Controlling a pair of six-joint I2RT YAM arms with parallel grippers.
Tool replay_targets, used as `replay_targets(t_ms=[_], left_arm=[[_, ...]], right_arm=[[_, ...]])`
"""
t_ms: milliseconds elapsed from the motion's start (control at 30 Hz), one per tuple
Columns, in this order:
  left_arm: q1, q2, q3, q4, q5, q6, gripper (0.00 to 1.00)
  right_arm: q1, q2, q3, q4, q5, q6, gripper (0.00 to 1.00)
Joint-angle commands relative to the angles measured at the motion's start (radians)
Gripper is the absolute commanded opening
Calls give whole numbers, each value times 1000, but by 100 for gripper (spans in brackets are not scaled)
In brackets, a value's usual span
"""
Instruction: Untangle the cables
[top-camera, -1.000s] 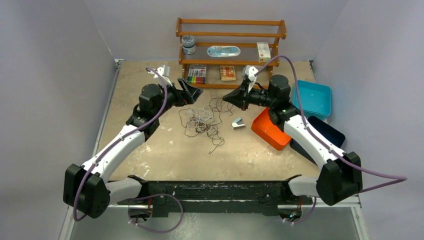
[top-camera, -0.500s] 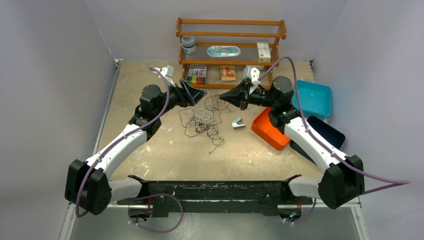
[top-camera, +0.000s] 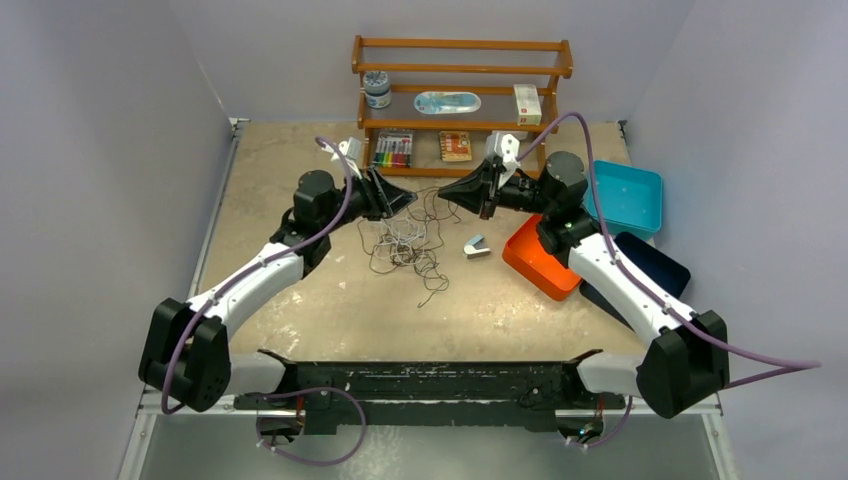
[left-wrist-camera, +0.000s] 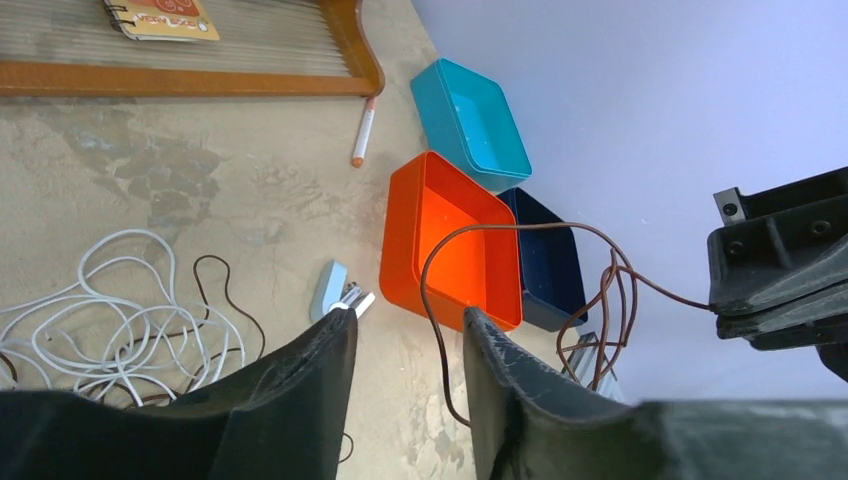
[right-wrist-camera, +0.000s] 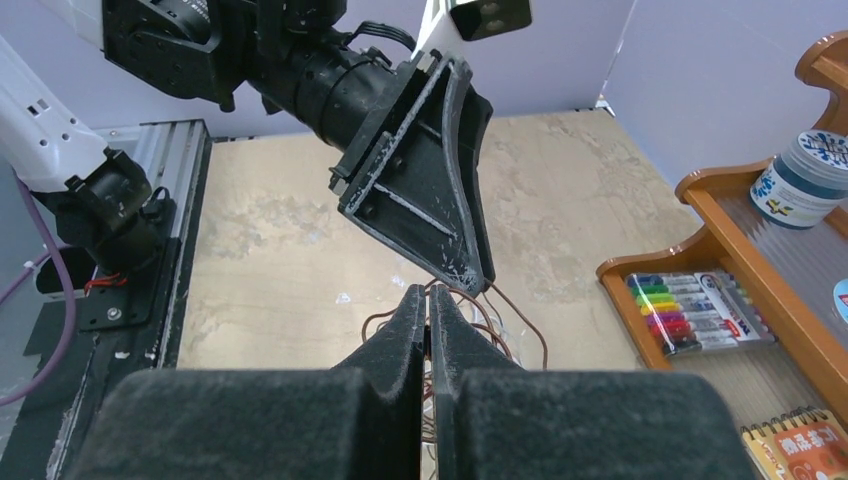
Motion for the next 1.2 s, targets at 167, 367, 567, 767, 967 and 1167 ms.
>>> replay_targets(t_ms=[167, 367, 567, 767, 967, 1167], left_arm=[[-12, 18, 26, 75, 42, -22, 7], [-9, 17, 116, -124, -38, 89, 0], [-9, -40, 222, -420, -411, 253, 0], [-9, -73, 282, -573, -695, 329, 0], [-9, -106, 298, -619, -836, 363, 0], [-8, -118, 311, -661, -946, 382, 0]], right_arm=[[6, -54, 29, 47, 24, -1, 0], [6, -92, 13, 19, 177, -6, 0], [4, -160, -85, 8, 645, 44, 0], [4, -168, -101, -40, 967, 92, 0], [4, -178, -102, -96, 1201, 152, 0], [-4, -206, -94, -172, 1381, 182, 0]])
